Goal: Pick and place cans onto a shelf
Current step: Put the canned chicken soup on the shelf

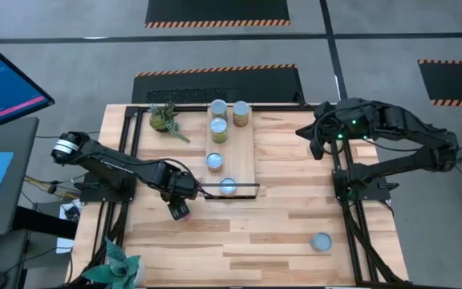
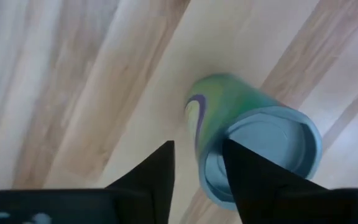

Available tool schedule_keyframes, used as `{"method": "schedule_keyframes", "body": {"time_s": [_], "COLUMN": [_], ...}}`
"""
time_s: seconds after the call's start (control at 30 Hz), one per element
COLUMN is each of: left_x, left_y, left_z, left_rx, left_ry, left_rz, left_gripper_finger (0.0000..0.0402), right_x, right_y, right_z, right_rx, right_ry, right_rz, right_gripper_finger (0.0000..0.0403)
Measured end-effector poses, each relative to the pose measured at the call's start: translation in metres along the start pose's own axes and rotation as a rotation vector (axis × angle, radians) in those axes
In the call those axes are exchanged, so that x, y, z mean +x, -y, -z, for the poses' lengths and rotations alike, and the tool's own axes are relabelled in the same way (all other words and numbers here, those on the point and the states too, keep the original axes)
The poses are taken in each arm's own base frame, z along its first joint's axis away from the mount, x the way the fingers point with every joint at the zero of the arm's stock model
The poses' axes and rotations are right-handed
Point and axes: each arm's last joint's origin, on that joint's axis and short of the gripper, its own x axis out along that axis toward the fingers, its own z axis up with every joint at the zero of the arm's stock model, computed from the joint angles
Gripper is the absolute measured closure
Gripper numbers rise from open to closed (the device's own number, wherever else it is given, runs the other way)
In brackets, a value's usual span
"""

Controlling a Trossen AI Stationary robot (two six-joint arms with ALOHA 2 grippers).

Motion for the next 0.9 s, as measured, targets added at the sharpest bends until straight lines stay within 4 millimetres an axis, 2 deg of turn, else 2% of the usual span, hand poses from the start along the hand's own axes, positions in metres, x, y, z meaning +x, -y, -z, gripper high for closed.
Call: {"method": "schedule_keyframes", "body": {"time_s": [0.13,0.3,0.53,0.67,0.77,0.9], "left_x": [0.005,-0.002,-0.022,-0.040,-0.063,-0.099], "left_y": [-0.002,-0.002,-0.004,-0.006,-0.014,-0.027], "left_z": [0.003,0.003,0.007,0.008,0.007,-0.004], "left_rx": [-0.017,-0.023,-0.039,-0.040,-0.074,-0.109], "left_ry": [-0.034,-0.020,-0.056,-0.108,-0.121,-0.014], "left_rz": [0.023,0.015,-0.040,-0.069,-0.152,-0.248], "left_gripper_finger": [0.0311,0.0389,0.0400,0.0401,0.0401,0.0401], "right_x": [0.000,0.000,0.000,0.000,0.000,0.000], "right_y": [0.001,0.001,0.001,0.002,0.002,0.002], "right_z": [0.002,0.001,0.001,0.001,0.001,0.001], "right_rx": [-0.002,-0.003,-0.006,-0.006,-0.004,-0.004], "right_ry": [-0.016,-0.014,-0.003,0.001,0.001,0.000], "right_rz": [0.007,0.006,0.033,0.052,0.053,0.053], "right_gripper_finger": [0.0376,0.0376,0.0379,0.0385,0.0385,0.0379]}}
